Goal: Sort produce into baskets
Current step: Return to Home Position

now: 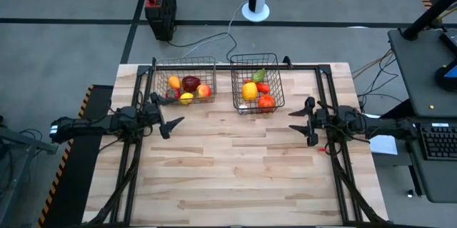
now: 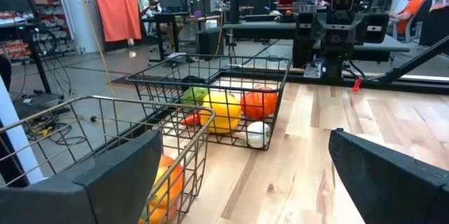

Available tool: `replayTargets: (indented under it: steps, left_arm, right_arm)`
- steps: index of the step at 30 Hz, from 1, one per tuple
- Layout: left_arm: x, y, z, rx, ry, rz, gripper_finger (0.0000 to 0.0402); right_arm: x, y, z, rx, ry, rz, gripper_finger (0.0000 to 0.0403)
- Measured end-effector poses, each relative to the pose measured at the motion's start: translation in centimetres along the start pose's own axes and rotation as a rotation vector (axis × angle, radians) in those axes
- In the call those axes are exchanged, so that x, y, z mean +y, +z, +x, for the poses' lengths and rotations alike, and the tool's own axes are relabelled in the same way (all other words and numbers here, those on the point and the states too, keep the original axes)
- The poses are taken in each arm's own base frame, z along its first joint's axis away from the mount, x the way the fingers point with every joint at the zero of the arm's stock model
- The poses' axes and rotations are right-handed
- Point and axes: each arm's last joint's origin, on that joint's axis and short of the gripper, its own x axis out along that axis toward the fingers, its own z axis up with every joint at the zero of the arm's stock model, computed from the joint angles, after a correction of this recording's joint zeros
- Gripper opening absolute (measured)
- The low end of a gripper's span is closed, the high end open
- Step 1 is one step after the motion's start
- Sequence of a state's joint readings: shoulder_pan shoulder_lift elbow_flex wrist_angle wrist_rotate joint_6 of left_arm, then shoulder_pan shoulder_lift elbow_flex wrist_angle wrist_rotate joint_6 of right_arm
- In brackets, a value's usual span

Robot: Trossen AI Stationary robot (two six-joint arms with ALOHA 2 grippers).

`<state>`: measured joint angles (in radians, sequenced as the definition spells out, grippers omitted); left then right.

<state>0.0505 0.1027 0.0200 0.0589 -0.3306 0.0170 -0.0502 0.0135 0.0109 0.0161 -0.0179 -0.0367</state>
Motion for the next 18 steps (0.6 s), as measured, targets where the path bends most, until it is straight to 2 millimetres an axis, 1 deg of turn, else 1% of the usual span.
replayTargets:
  steps: [10, 13, 18]
  left_arm:
    - [0.0, 0.0, 0.0, 0.004, 0.0, 0.001, 0.0391]
    - [0.0, 0.0, 0.0, 0.004, 0.0, 0.001, 0.0391]
    - [0.0, 0.0, 0.0, 0.004, 0.0, 0.001, 0.0391]
  right_arm:
    - [-0.1, 0.0, 0.1, 0.001, -0.006, 0.048, 0.0215]
    - [-0.5, 0.1, 0.2, -0.005, -0.045, 0.04, 0.0215]
    - [-1.0, -0.5, 0.2, 0.055, -0.1, 0.026, 0.0215]
